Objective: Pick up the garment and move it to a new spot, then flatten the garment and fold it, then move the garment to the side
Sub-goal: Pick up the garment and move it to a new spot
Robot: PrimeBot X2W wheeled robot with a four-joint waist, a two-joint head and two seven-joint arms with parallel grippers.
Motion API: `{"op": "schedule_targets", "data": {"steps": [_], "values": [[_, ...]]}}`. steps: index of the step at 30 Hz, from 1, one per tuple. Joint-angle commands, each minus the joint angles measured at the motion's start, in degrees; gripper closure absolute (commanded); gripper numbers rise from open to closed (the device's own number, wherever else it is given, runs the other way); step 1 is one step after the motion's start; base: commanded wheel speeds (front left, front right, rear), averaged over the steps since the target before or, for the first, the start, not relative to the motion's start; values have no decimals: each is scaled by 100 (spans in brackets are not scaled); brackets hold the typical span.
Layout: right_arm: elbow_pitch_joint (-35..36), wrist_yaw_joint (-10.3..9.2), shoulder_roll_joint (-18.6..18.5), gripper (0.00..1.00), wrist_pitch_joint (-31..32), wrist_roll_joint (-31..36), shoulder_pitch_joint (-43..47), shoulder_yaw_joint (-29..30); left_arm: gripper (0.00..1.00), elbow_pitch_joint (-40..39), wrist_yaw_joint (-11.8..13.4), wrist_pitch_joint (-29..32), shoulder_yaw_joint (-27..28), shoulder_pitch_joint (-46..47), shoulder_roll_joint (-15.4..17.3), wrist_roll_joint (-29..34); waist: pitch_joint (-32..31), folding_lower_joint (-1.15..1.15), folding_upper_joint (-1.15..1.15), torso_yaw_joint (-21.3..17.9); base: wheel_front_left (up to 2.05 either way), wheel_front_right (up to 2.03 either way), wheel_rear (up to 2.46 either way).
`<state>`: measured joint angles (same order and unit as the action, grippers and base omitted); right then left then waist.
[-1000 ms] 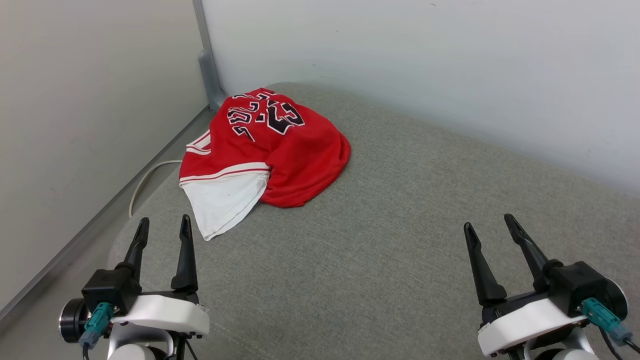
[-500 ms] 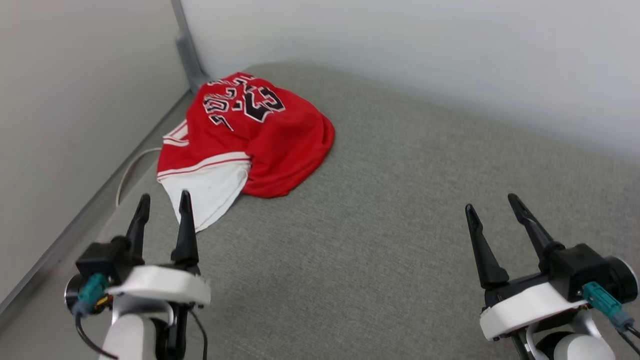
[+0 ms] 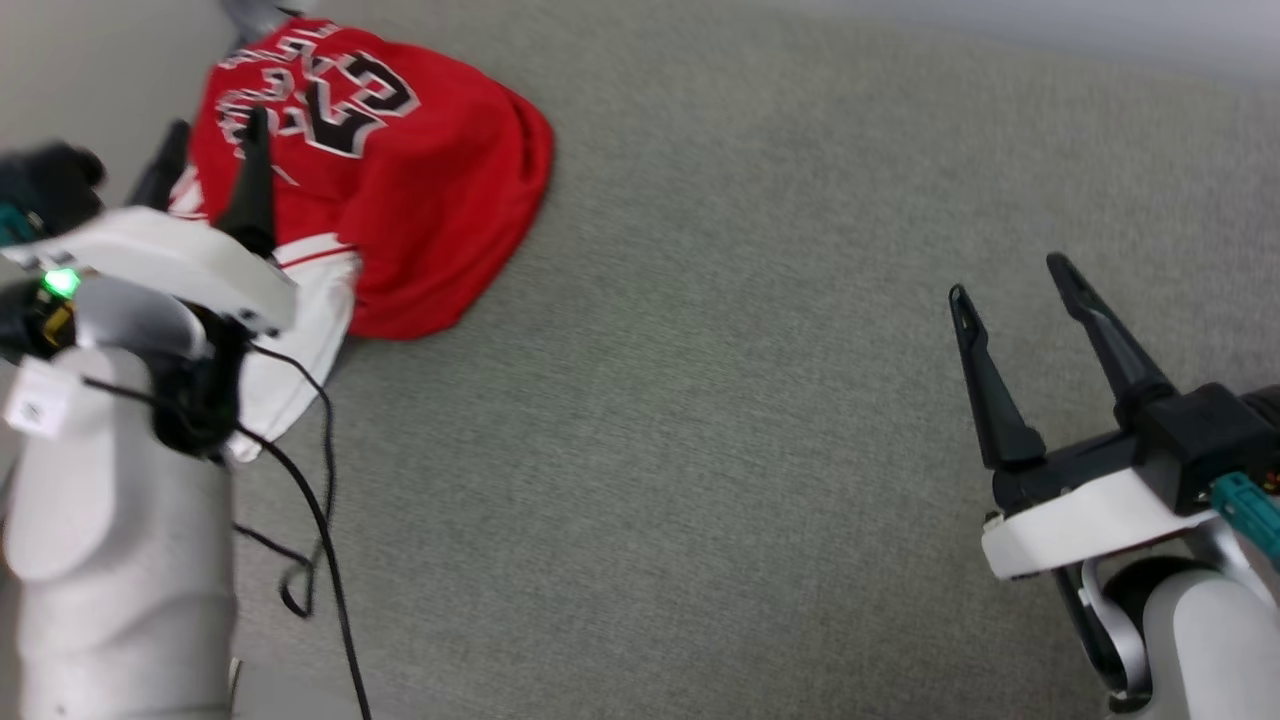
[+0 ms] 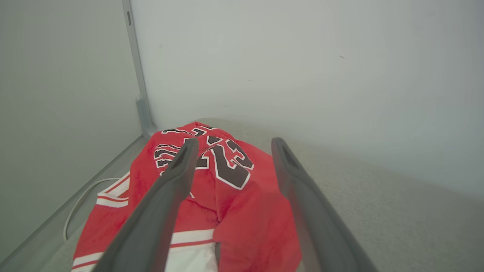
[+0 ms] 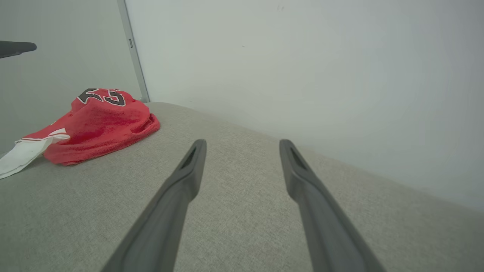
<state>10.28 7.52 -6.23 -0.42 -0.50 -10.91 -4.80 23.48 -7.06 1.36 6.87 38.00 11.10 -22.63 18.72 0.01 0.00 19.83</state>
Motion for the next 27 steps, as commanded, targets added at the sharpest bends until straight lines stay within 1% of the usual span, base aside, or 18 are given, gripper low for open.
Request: {"op": "schedule_targets", "data": {"steps": [1,6,12,13,17,21,22,23,24,27], "values": [[18,-6,-32,0,-12,0,-138,-19,0,131,-23,165,16,216,138,-35,549,-1,0,-399,0,0,0],[25,-5,-80,0,-60,-22,-446,-93,0,741,-34,1268,-126,981,623,-321,1100,-1,0,-657,0,0,0],[-21,-5,-132,0,-116,-43,-751,-174,0,1394,-42,2519,-281,1510,1061,-707,1560,-1,0,-862,0,0,0],[-27,-5,-140,0,-131,-45,-793,-185,0,1494,-41,2676,-265,1571,1112,-758,1613,-1,0,-887,0,0,0],[-72,-5,-162,0,-170,-61,-903,-223,0,1935,175,3313,-229,1690,1305,-810,1744,-1,0,-987,0,0,0],[-111,-5,-164,0,-200,-66,-950,-187,0,2386,341,4100,-411,1570,1290,-794,1788,-1,0,-1019,0,0,0],[-117,-5,-162,0,-210,-70,-950,-182,0,2447,367,4210,-455,1558,1303,-761,1792,-1,0,-1024,0,0,0],[-128,-5,-161,0,-205,-70,-955,-182,20,2487,367,4278,-479,1556,1309,-743,1790,-1,0,-1030,0,0,0],[-152,-5,-148,0,-216,-81,-967,-191,100,2497,349,4203,-490,1566,1315,-746,1759,-1,0,-1042,0,0,0],[-204,-5,-122,0,-240,-99,-947,-170,100,2401,362,3829,-504,1597,1297,-687,1629,-1,0,-1042,0,0,0]]}}
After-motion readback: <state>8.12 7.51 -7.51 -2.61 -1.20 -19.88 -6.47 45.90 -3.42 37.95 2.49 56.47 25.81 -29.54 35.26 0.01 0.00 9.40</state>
